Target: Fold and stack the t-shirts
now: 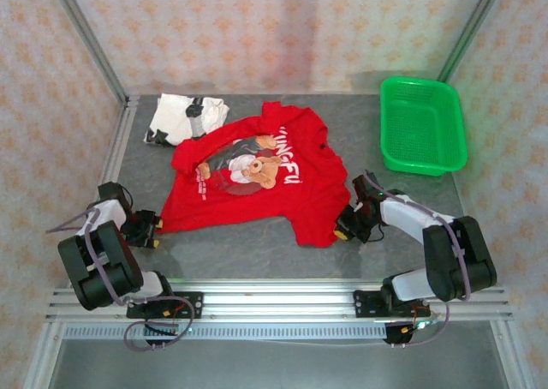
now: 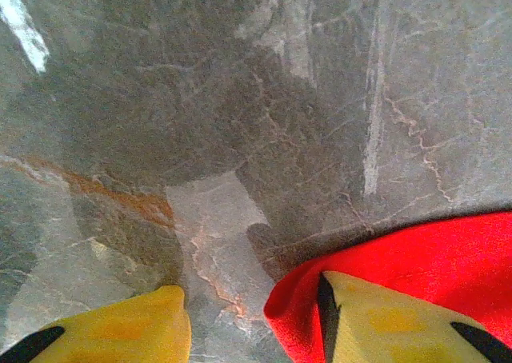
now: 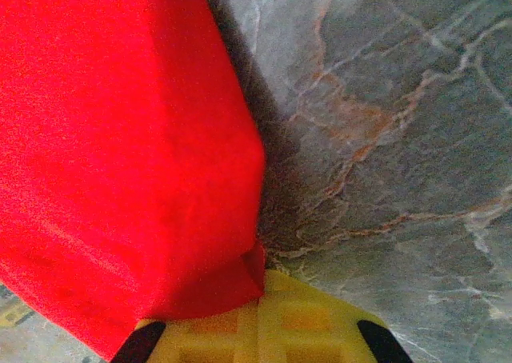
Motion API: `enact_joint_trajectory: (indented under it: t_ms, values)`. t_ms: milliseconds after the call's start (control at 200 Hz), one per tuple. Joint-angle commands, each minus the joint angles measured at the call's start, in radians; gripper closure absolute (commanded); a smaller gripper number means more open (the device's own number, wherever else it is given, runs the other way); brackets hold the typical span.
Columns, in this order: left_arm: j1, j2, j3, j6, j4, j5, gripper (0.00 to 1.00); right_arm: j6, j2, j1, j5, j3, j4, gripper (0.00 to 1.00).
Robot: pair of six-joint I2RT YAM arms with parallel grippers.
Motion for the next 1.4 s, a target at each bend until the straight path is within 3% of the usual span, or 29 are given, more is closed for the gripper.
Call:
enact_joint_trajectory:
  t_ms: [0, 255, 500, 676, 766, 966, 1176, 1396]
  values:
    - [-0.046, 0.078, -0.009, 0.009, 0.418, 0.183, 0.59, -0.018, 0.011, -0.009, 0.015, -0.007, -0.002, 1.00]
    - [-0.078, 0.173, 0.028, -0.029, 0.534, 0.185, 0.74, -0.023, 0.019, -0.012, 0.013, 0.001, -0.003, 1.00]
    - [-0.118, 0.174, 0.149, 0.033, 0.423, 0.146, 1.00, -0.037, -0.060, -0.016, 0.016, 0.022, -0.071, 1.00]
    - [-0.116, 0.056, 0.188, 0.102, 0.273, 0.105, 1.00, -0.019, -0.201, -0.027, 0.012, 0.077, -0.174, 1.00]
    - [-0.116, -0.040, 0.232, 0.128, 0.196, 0.077, 1.00, 0.027, -0.345, -0.046, 0.011, 0.121, -0.213, 1.00]
    - [-0.116, -0.124, 0.343, 0.083, 0.150, 0.125, 1.00, 0.111, -0.511, -0.067, 0.031, 0.262, -0.260, 1.00]
    - [-0.128, -0.162, 0.548, 0.023, 0.150, 0.184, 1.00, 0.091, -0.507, -0.072, 0.033, 0.529, -0.317, 1.00]
    - [-0.139, -0.222, 0.831, 0.048, 0.057, 0.149, 1.00, -0.005, -0.456, -0.084, 0.052, 0.858, -0.430, 1.00]
